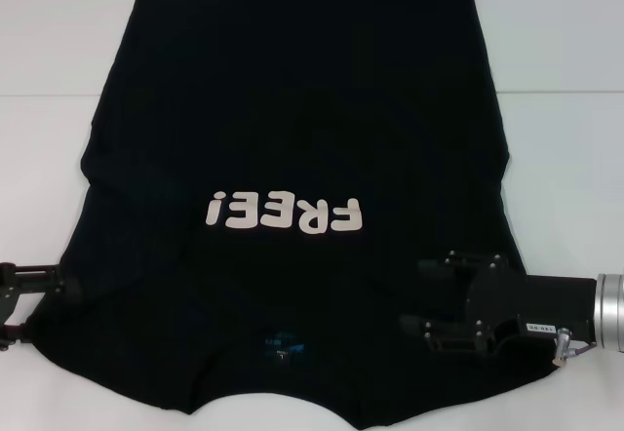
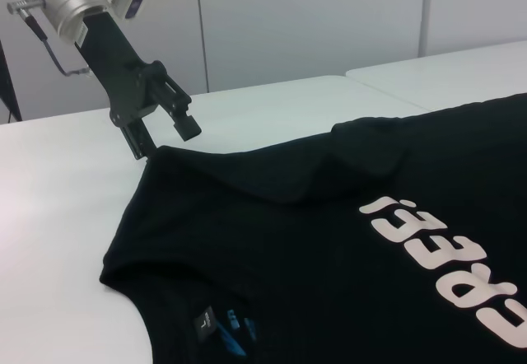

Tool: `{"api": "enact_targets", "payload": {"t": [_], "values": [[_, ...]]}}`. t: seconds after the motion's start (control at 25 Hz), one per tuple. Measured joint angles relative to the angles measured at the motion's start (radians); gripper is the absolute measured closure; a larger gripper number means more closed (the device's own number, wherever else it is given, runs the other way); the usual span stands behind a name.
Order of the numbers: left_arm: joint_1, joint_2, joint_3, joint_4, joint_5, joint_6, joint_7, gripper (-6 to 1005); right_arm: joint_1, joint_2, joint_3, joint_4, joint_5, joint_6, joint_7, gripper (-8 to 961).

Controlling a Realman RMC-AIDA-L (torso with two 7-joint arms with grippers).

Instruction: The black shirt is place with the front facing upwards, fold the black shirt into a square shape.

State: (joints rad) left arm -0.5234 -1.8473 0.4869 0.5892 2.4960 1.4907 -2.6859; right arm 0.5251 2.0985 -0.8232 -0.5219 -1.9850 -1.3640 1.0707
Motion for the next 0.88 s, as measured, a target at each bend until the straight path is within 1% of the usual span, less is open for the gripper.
{"api": "enact_targets", "payload": {"t": [0.24, 0.48, 0.68, 0.76, 0.88], "values": [[-0.007, -0.002, 0.001, 0.009, 0.002, 0.006, 0.021, 62, -0.002, 0.0, 0.003, 0.0, 0.0, -0.004, 0.0, 145], [-0.007, -0.013, 0.01, 0.023, 0.006, -0.002, 0.032, 135, -0.006, -0.001, 0.005, -0.001, 0.0, -0.014, 0.002, 144], [-0.009, -0.017, 0.014, 0.024, 0.007, -0.003, 0.033, 344, -0.009, -0.002, 0.006, -0.001, 0.0, -0.015, 0.002, 145], [-0.009, -0.017, 0.015, 0.024, 0.007, -0.001, 0.039, 552, -0.01, -0.002, 0.006, -0.001, 0.0, -0.015, 0.002, 145], [-0.009, -0.017, 0.015, 0.024, 0.007, -0.001, 0.041, 667, -0.01, -0.002, 0.006, -0.001, 0.0, -0.015, 0.002, 145]]}}
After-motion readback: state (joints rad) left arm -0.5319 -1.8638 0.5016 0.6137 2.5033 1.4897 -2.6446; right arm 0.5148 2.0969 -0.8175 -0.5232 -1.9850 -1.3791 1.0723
